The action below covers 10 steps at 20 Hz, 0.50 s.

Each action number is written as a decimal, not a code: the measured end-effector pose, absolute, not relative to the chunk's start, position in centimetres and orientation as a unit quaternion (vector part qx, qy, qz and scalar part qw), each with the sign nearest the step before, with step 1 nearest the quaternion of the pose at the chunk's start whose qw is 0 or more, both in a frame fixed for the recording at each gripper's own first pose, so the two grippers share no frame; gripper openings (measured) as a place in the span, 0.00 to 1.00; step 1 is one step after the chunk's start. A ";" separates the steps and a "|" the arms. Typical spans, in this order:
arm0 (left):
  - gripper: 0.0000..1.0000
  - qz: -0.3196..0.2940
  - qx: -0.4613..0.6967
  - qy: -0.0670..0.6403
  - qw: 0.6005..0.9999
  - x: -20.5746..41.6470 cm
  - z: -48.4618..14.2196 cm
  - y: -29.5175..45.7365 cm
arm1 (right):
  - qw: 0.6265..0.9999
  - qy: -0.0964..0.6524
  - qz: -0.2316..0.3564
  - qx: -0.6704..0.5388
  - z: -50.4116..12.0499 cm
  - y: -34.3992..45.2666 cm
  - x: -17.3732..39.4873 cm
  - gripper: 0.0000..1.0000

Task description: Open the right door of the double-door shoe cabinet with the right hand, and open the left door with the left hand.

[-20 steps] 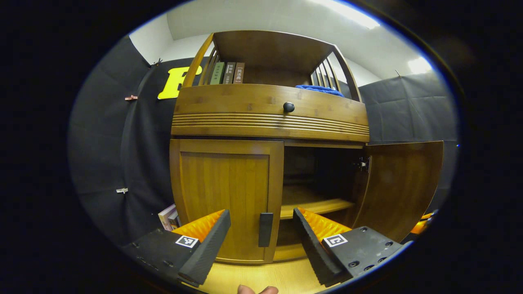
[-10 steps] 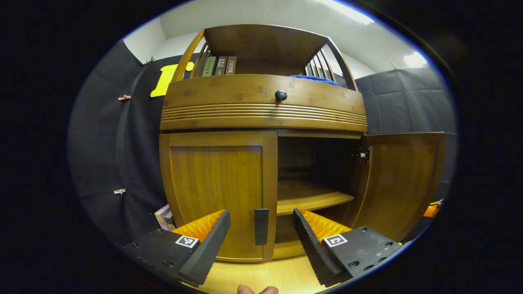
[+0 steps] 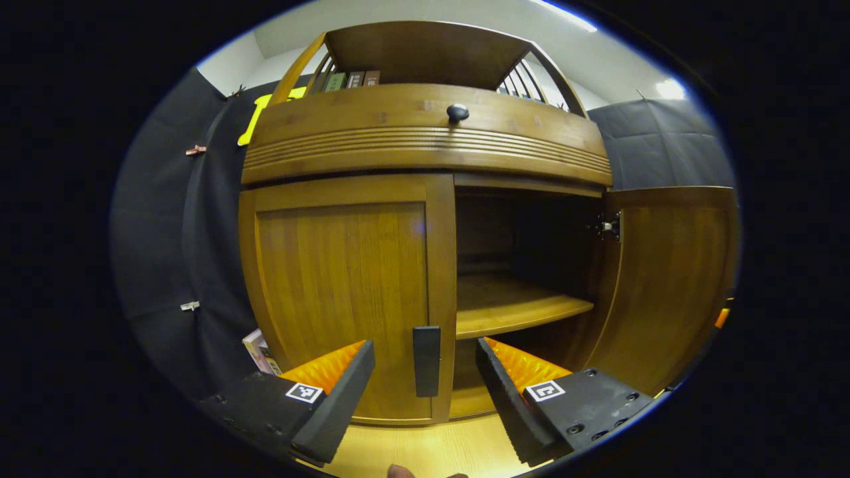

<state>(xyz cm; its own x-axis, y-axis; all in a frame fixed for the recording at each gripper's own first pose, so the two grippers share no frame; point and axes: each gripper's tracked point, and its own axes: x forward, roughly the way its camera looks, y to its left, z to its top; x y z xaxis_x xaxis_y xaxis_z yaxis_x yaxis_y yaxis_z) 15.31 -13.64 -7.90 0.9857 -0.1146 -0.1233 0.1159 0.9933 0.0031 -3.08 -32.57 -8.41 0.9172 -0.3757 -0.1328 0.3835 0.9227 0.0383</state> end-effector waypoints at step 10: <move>0.59 -0.051 0.001 0.095 0.994 22.4 -13.4 -14.8 | 0.971 0.060 -0.230 0.023 -7.6 -35.4 -5.1 0.98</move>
<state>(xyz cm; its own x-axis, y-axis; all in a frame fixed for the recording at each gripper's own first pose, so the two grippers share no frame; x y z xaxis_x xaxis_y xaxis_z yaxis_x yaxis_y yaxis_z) 22.41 -14.84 -13.44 0.9769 -0.1019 -0.1880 0.1021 0.9947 -0.0086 -5.14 -35.37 -7.56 0.8873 -0.4433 -0.1274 0.4488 0.8935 0.0168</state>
